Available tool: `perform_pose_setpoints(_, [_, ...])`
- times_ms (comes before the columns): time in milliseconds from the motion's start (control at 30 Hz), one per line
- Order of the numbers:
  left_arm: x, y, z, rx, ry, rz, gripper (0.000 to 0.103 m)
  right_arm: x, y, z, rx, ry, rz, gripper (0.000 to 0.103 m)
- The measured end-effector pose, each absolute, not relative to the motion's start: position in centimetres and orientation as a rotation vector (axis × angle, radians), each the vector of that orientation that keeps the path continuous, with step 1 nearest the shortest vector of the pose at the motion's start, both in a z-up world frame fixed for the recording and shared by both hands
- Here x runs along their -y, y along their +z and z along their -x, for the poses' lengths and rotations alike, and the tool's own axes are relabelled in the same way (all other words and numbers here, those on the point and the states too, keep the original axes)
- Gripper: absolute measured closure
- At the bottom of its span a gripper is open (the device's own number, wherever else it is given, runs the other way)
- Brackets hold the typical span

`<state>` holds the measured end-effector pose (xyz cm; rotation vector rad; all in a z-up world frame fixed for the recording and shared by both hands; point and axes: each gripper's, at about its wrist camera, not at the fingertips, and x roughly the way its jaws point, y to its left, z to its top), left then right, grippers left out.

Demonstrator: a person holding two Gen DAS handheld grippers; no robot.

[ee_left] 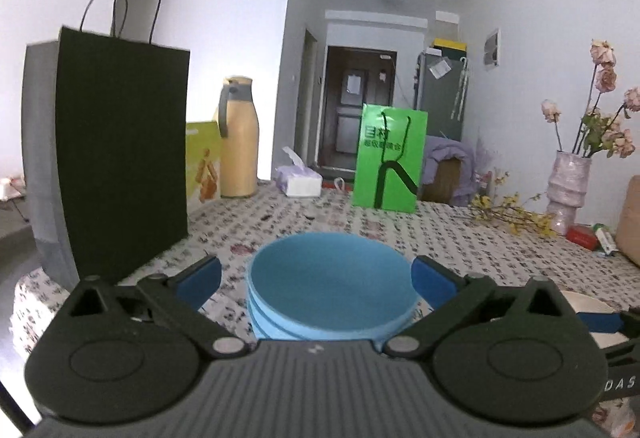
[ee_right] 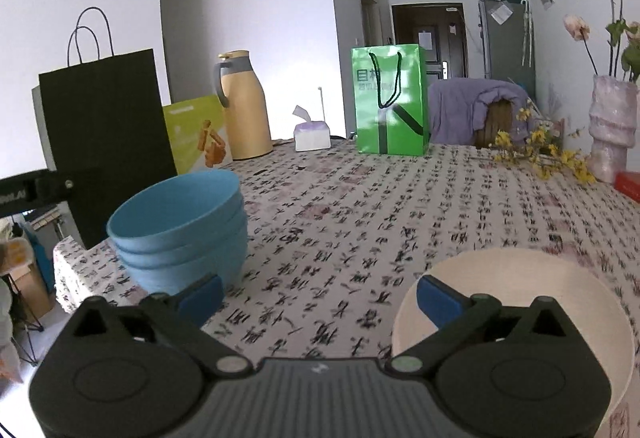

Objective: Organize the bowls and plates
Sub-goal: 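Move both open grippers onto the rim of the stacked blue bowls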

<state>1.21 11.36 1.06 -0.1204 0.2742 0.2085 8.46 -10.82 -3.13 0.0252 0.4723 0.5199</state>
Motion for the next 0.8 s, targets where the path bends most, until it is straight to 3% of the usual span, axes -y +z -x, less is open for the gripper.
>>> perform_pose_setpoints(300, [-12.7,0.0,-0.7,-0.303,0.145,0.116,0.000,8.5,-4.0,-5.5,-0.448,0.475,0.033,0.000])
perform_pose_setpoints(800, [-18.9,-0.7,-2.3,-0.367,0.031,0.148,0.000,3.1,-1.9,-8.0,-0.430,0.465,0.059,0.000])
